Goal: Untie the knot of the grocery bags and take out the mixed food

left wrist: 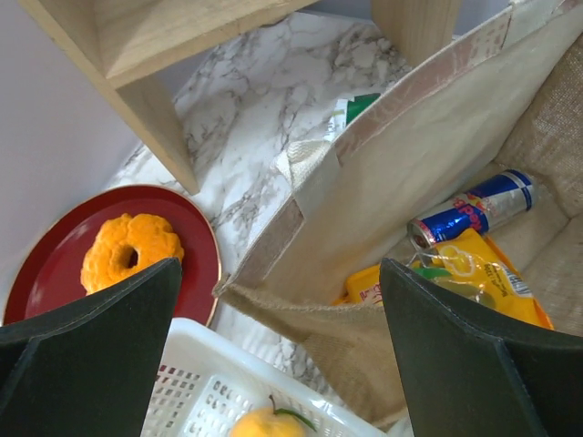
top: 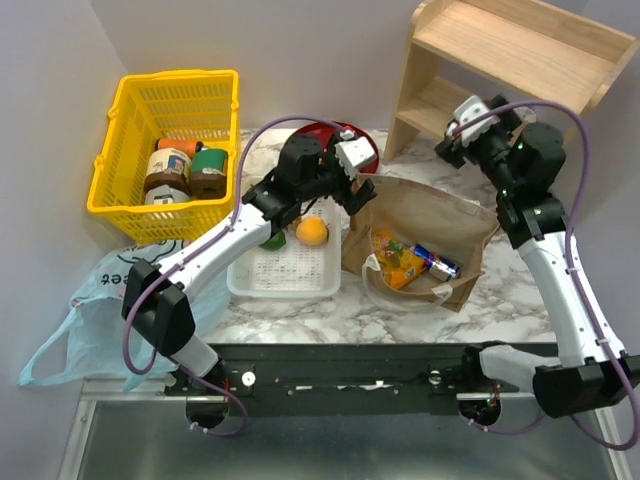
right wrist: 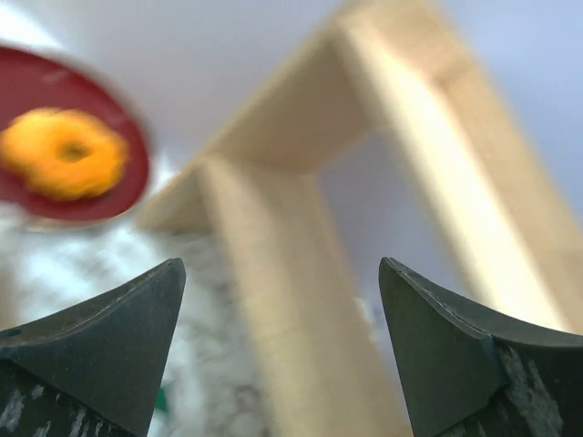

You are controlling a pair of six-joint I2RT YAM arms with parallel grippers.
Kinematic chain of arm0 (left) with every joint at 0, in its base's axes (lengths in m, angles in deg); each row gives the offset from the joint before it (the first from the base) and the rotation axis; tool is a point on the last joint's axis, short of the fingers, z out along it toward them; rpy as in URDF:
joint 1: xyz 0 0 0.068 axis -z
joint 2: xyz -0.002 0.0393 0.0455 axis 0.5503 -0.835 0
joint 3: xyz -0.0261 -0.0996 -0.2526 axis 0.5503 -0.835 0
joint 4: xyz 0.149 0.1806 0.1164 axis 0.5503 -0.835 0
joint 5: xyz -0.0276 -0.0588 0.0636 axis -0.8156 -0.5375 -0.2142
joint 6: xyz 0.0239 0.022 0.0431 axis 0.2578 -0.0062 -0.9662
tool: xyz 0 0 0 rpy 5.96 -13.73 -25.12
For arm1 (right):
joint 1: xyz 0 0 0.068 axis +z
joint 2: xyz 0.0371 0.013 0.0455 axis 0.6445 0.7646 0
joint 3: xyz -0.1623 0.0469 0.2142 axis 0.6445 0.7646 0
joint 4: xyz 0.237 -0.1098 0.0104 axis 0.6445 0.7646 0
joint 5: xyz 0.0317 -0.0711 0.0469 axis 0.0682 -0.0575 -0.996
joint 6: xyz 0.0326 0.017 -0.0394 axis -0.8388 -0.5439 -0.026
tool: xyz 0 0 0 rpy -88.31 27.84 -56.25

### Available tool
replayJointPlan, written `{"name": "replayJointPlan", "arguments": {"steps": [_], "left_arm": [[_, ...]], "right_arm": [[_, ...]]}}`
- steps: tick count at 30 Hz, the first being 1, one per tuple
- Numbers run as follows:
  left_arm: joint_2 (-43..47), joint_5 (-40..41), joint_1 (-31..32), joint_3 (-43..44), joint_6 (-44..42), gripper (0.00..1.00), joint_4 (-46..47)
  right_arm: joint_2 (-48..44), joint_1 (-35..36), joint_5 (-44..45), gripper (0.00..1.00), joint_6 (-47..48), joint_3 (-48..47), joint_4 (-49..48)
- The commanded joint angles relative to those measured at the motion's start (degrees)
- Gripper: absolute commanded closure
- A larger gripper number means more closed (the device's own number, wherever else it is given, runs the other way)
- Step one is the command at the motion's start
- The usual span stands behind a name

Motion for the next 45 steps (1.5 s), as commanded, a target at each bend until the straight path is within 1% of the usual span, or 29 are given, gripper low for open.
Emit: {"name": "replayJointPlan", "arguments": {"steps": [1, 4, 5, 8, 11, 14, 15, 17, 18, 20, 21, 22, 23, 24, 25, 27, 30, 32, 33, 34, 35, 37, 38, 39, 41, 42, 43, 44, 45], "left_arm": [[3.46, -1.92, 0.04, -1.58, 1.77, 0.01, -2.58], [7.06, -2.18, 0.04, -5.44, 1.07, 0.01, -2.49], [7.68, -2.45, 0.04, -6.24, 0.63, 0.01, -2.66], [8.74, -4.64, -0.05, -8.17, -1.04, 0.01, -4.33], [7.78, -4.91, 0.04, -7.39, 1.41, 0.01, -2.76], [4.53, -6.67, -0.05, -2.30, 4.40, 0.01, -0.56], [1.91, -8.15, 0.04, 1.02, 5.45, 0.01, 0.05], [-1.35, -9.74, 0.48, 5.16, 4.94, 0.01, 0.24], [-5.45, -10.44, 0.83, 11.01, 3.98, 0.01, -0.98], [-10.74, -13.15, 1.09, 18.50, 0.38, 0.01, -8.43], [-16.51, -14.22, 1.18, 26.55, -0.59, 0.02, -11.51], [-19.44, -15.44, 1.27, 30.63, -3.04, 0.03, -17.98], [-22.17, -16.41, 1.27, 34.67, -4.54, 0.05, -21.44], [-26.89, -17.47, 1.27, 41.07, -6.47, 0.06, -24.60], [-28.59, -20.00, 1.27, 43.22, -9.19, 0.07, -30.55], [-30.97, -21.17, 1.27, 44.56, -15.70, 0.07, -34.03], [-31.60, -20.91, 1.97, 42.90, -24.84, 0.07, -40.44], [-31.34, -18.38, 2.59, 41.14, -27.92, 0.12, -43.96], [-31.25, -16.88, 2.85, 39.82, -30.46, 0.20, -45.02], [-31.25, -15.21, 3.29, 39.64, -31.96, 0.51, -48.42], [-31.33, -14.41, 3.64, 39.90, -33.28, 0.69, -50.98], [-29.50, -15.36, 3.73, 37.72, -37.41, 1.00, -56.51], [-27.49, -15.98, 3.73, 34.48, -39.34, 1.00, -56.71], [-20.77, -16.85, 3.73, 24.10, -42.23, 1.00, -55.76], [-12.31, -15.38, 4.34, 11.57, -47.17, 1.00, -46.30], [-4.87, -14.41, 4.61, 1.33, -47.27, 1.00, -42.60], [-2.36, -13.18, 4.52, -2.34, -46.49, 1.00, -36.39], [-0.68, -12.39, 4.17, -4.81, -44.57, 1.00, -34.76], [1.08, -11.77, 3.30, -7.53, -45.33, 1.00, -34.57]], "right_arm": [[2.72, -5.37, -1.49, 0.05, -9.65, -11.56, -0.95], [1.06, -5.55, -2.90, 0.08, -7.21, -9.74, 5.47], [-1.47, -5.46, -2.03, 0.11, -6.76, -5.63, 6.35], [-6.22, -6.07, 2.88, 0.14, -7.19, -0.34, 9.24], [-9.84, -7.39, 5.88, 0.16, -10.88, 4.50, 11.71], [-15.19, -8.18, 7.03, 0.17, -13.96, 8.55, 13.82], [-17.56, -8.36, 7.38, 0.17, -14.66, 9.51, 14.35], [-19.68, -8.54, 8.35, 0.16, -16.77, 11.01, 17.24], [-20.30, -8.62, 8.70, 0.16, -17.47, 11.19, 18.48], [-21.97, -8.71, 8.79, 0.16, -20.37, 11.37, 22.33], [-22.50, -8.80, 8.44, 0.16, -21.60, 11.46, 23.40], [-23.11, -8.89, 7.83, 0.15, -22.05, 11.54, 24.37], [-23.38, -8.80, 7.91, 0.15, -22.57, 11.20, 25.77], [-23.29, -8.97, 8.43, 0.13, -23.01, 10.67, 26.31], [-23.12, -8.98, 8.87, 0.12, -23.45, 10.14, 27.01], [-21.89, -9.24, 8.79, 0.10, -23.02, 7.43, 29.91], [-20.05, -9.77, 8.44, 0.10, -24.07, 4.88, 32.29], [-19.08, -10.12, 7.04, 0.09, -25.03, 3.90, 33.08], [-17.16, -10.12, 6.68, 0.10, -25.21, 3.46, 33.34], [-16.27, -10.21, 6.33, 0.10, -25.48, 2.15, 33.52], [-15.22, -10.29, 6.15, 0.10, -25.22, 1.62, 33.52], [-12.15, -10.47, 5.71, 0.10, -23.56, -0.13, 33.08], [-11.17, -10.73, 5.45, 0.10, -22.85, -0.58, 32.21], [-10.47, -10.91, 5.01, 0.10, -22.06, -0.76, 31.59], [-8.18, -11.00, 3.09, 0.10, -19.60, -0.85, 29.93], [-6.96, -11.00, 1.94, 0.11, -18.72, -0.59, 29.83], [-5.64, -11.09, 0.45, 0.12, -17.23, -0.32, 30.00], [-2.93, -11.09, -0.61, 0.12, -17.30, 0.46, 30.09], [-1.34, -11.09, -1.40, 0.15, -17.13, 1.25, 29.92]]}}
